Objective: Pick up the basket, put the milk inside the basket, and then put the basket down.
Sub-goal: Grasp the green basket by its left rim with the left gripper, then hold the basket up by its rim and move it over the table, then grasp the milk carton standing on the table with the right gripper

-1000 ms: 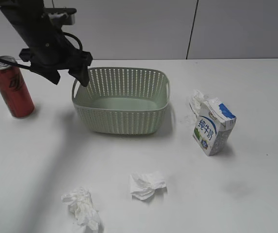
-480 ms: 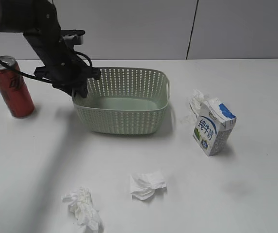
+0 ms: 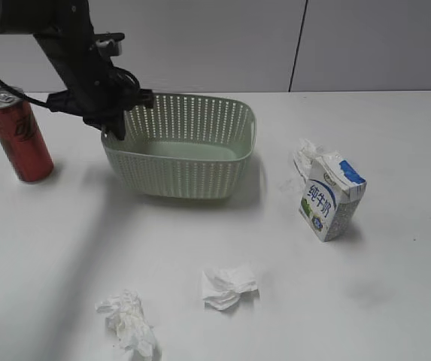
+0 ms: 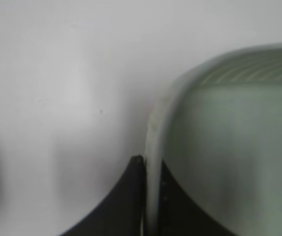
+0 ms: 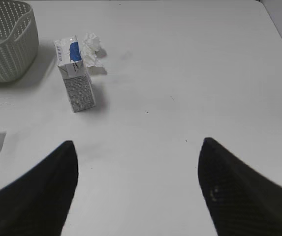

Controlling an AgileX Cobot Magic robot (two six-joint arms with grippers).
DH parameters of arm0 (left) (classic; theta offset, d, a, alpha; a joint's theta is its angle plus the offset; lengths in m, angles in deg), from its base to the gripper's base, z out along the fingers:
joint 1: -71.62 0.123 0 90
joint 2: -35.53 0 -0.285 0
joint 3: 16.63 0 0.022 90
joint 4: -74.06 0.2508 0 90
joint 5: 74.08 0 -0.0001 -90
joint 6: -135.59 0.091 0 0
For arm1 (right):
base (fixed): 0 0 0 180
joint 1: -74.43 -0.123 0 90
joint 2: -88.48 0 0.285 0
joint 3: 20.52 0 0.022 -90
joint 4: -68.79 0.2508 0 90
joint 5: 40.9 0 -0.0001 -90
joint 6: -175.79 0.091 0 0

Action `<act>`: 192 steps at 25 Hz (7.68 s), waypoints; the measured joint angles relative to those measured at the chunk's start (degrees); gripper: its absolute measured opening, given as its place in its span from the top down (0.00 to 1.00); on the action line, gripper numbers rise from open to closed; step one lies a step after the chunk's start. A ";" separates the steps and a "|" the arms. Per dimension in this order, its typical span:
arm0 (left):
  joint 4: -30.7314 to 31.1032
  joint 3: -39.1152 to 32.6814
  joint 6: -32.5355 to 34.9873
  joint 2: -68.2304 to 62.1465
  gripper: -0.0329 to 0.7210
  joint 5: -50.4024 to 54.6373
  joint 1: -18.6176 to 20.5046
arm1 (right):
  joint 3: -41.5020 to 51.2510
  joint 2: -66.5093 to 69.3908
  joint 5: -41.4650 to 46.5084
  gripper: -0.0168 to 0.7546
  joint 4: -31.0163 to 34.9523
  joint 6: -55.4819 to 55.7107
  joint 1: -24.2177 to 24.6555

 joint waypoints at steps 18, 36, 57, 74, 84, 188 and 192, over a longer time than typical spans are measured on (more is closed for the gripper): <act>0.52 3.73 -1.77 5.59 0.95 7.09 0.00 | 0.00 0.00 0.00 0.23 0.00 0.00 0.00; 0.59 3.73 -1.85 5.59 0.95 7.09 0.00 | -3.85 16.56 -22.71 0.13 -0.04 -2.35 0.00; 0.59 3.73 -1.90 5.59 0.95 8.41 0.00 | -28.39 81.01 -43.05 0.19 9.59 -12.93 -11.30; 1.01 3.73 -1.90 5.59 0.95 8.53 0.00 | -32.47 106.30 -53.83 0.56 13.23 -13.05 -13.16; 1.07 3.73 -1.90 5.59 0.95 8.38 0.00 | -32.58 107.25 -55.16 0.98 13.66 -13.05 -13.16; 0.65 3.73 -1.90 5.59 0.95 8.61 0.00 | -23.30 65.71 -20.76 0.12 3.30 -12.33 -13.16; 0.81 3.73 -1.90 5.59 0.95 8.61 0.00 | -27.17 76.27 -20.77 0.13 5.62 -12.38 -13.16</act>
